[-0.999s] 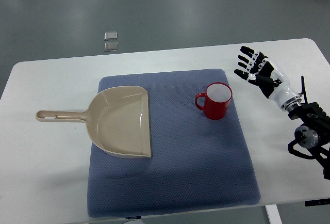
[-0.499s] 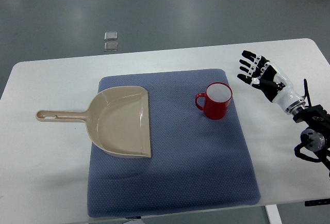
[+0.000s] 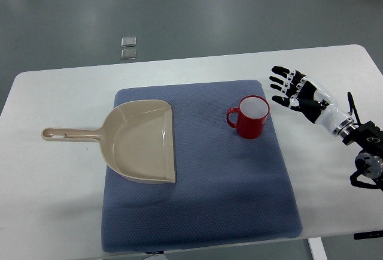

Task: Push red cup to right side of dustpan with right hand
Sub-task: 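Move the right hand toward the red mug and lower it behind the mug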

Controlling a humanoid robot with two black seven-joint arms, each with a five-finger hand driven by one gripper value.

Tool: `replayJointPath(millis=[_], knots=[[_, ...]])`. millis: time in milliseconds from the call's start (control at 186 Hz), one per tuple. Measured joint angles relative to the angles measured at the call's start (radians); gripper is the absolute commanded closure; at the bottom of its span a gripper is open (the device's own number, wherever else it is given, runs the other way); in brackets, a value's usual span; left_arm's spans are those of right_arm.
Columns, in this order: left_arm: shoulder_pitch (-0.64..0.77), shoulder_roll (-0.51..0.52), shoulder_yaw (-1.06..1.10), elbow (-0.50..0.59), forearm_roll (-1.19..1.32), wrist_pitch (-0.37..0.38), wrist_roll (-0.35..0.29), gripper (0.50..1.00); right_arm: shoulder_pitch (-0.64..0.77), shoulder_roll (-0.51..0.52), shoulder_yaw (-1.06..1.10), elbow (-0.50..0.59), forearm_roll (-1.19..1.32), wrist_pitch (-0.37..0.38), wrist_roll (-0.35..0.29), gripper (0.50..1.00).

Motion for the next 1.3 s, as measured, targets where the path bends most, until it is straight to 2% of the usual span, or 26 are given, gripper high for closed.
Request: replayJointPath(millis=[682, 1300], knots=[[0.0, 0.0, 0.0, 0.0, 0.0, 0.0, 0.0, 0.5, 0.006, 0.095, -0.002, 0.004, -0.011, 0.016, -0.001, 0.574], [0.0, 0.0, 0.0, 0.0, 0.0, 0.0, 0.0, 0.5, -0.003, 0.114, -0.003, -0.001, -0.016, 0.026, 0.002, 0.574]])
